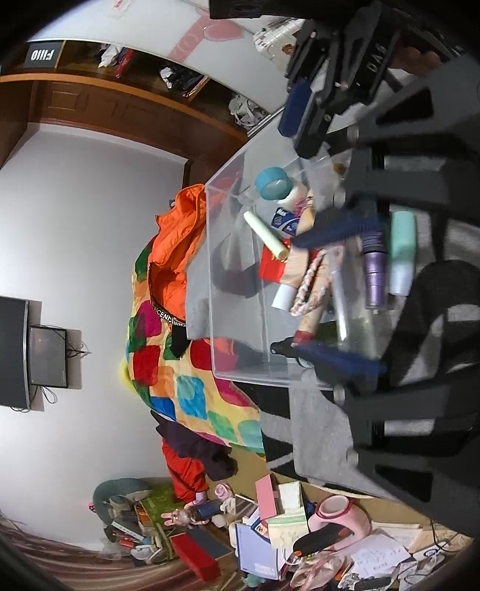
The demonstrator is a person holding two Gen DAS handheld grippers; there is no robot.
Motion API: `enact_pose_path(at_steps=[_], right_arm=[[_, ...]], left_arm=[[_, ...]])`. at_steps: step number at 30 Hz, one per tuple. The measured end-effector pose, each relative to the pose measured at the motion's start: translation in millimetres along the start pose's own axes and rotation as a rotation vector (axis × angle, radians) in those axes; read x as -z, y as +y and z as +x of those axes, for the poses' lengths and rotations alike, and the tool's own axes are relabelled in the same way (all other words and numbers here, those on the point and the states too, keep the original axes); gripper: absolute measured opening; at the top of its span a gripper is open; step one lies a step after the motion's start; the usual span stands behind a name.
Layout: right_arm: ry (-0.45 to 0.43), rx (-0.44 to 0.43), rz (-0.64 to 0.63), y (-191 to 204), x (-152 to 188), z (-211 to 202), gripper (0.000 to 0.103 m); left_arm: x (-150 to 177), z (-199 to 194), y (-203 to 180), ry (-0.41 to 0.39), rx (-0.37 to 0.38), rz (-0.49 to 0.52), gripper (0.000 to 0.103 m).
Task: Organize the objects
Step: 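Drop the braided cord into the box with left tool while right tool drops the pink clip, then grasp the mint-green bottle with left tool while right tool grasps the purple-black tube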
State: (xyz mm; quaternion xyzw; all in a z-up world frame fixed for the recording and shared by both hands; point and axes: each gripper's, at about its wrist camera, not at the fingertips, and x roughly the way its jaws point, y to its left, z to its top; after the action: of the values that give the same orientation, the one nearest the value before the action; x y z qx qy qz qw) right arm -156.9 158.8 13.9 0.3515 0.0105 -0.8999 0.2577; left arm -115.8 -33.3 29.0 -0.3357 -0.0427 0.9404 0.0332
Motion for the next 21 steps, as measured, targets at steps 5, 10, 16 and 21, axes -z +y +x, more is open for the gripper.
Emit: enact_pose_path(at_steps=[5, 10, 16, 21], right_arm=[[0.014, -0.004, 0.034, -9, 14, -10, 0.043], [0.047, 0.011, 0.050, -15, 26, -10, 0.043], [0.060, 0.011, 0.071, -20, 35, -13, 0.050], [0.065, -0.004, 0.055, -17, 36, -15, 0.050]], left_arm=[[16, -5, -11, 0.016, -0.006, 0.045, 0.077], [36, 7, -20, 0.089, 0.014, 0.066, 0.077], [63, 33, -28, 0.200, 0.067, 0.078, 0.089], [67, 46, -35, 0.226, 0.069, 0.093, 0.090]])
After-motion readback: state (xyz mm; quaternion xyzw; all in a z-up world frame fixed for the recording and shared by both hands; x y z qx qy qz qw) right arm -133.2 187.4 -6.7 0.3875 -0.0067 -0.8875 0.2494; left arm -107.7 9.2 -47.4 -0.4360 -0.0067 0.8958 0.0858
